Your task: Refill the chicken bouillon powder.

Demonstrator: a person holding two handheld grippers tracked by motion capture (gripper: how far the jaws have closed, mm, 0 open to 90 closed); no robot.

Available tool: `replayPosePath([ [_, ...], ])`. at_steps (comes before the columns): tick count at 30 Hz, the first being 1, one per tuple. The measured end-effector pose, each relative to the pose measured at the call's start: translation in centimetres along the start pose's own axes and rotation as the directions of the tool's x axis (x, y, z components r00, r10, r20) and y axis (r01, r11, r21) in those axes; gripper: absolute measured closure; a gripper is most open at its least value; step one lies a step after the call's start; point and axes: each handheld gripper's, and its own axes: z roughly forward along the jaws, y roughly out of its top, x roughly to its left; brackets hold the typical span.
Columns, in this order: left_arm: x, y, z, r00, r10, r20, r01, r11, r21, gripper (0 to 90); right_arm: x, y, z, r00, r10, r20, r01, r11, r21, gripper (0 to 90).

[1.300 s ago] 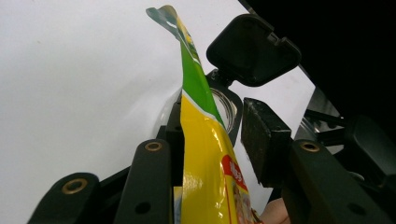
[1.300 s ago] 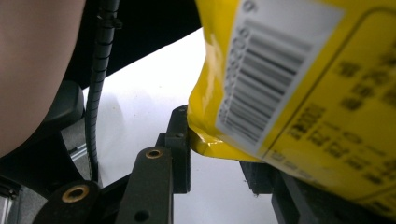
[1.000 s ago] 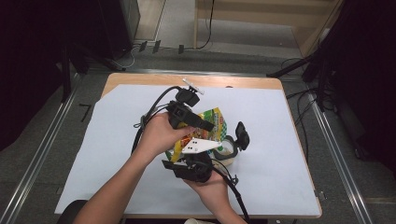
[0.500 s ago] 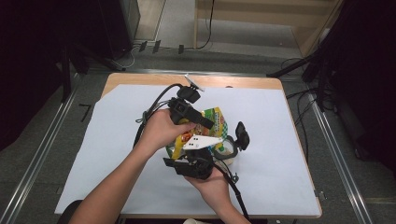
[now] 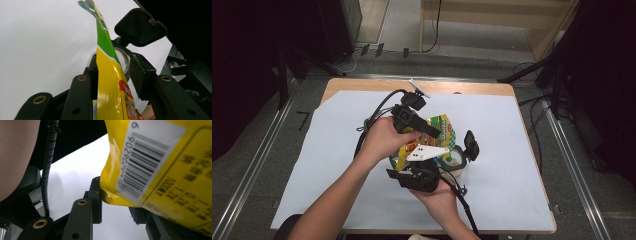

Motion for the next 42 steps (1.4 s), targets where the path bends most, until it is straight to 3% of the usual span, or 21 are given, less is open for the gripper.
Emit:
replayPosePath([
  [42,-0.03,0.06,0.13,1.0,0.002,0.004,-0.002,1.0,0.004,65.4,0.11,-0.08,-0.09,1.0,0.003,0.001,-0.003,1.0,-0.003,68.7],
])
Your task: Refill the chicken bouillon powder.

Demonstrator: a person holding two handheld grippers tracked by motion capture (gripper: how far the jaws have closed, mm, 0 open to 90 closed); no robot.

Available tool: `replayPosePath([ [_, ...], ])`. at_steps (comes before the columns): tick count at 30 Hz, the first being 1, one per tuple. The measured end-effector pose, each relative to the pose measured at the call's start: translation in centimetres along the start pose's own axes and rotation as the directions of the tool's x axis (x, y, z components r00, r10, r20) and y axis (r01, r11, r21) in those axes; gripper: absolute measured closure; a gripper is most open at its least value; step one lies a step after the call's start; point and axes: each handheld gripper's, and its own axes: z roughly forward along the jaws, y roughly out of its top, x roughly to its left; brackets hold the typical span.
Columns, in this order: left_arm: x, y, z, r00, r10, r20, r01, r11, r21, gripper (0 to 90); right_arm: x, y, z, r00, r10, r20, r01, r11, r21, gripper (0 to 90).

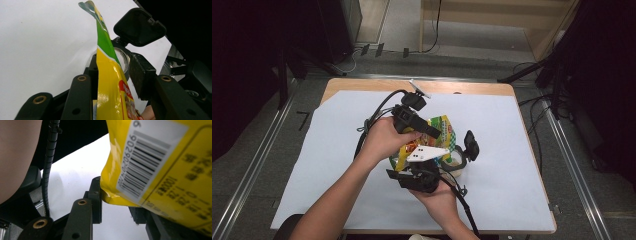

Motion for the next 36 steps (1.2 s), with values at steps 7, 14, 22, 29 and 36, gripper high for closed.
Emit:
replayPosePath([
  [7,-0.07,0.05,0.06,1.0,0.003,0.001,-0.003,1.0,0.002,65.4,-0.04,-0.04,-0.05,1.0,-0.002,0.004,0.002,1.0,-0.001,68.7],
  [14,-0.13,0.12,0.18,1.0,0.005,0.004,-0.005,1.0,0.0,65.4,-0.06,-0.08,-0.13,1.0,0.0,0.007,0.0,1.0,-0.001,68.7],
  [22,-0.17,0.2,0.32,1.0,0.006,0.007,-0.006,1.0,0.004,65.5,-0.08,-0.15,-0.2,0.9999,0.005,0.011,-0.005,1.0,0.0,68.7],
  [29,-0.25,0.32,0.42,0.9999,0.009,0.01,-0.009,0.9999,0.006,65.5,-0.1,-0.19,-0.3,0.9999,0.005,0.015,-0.005,1.0,-0.002,68.7],
  [36,-0.31,0.37,0.49,0.9999,0.012,0.01,-0.012,0.9999,0.006,65.4,-0.15,-0.23,-0.35,0.9998,0.009,0.018,-0.009,1.0,-0.005,68.7],
])
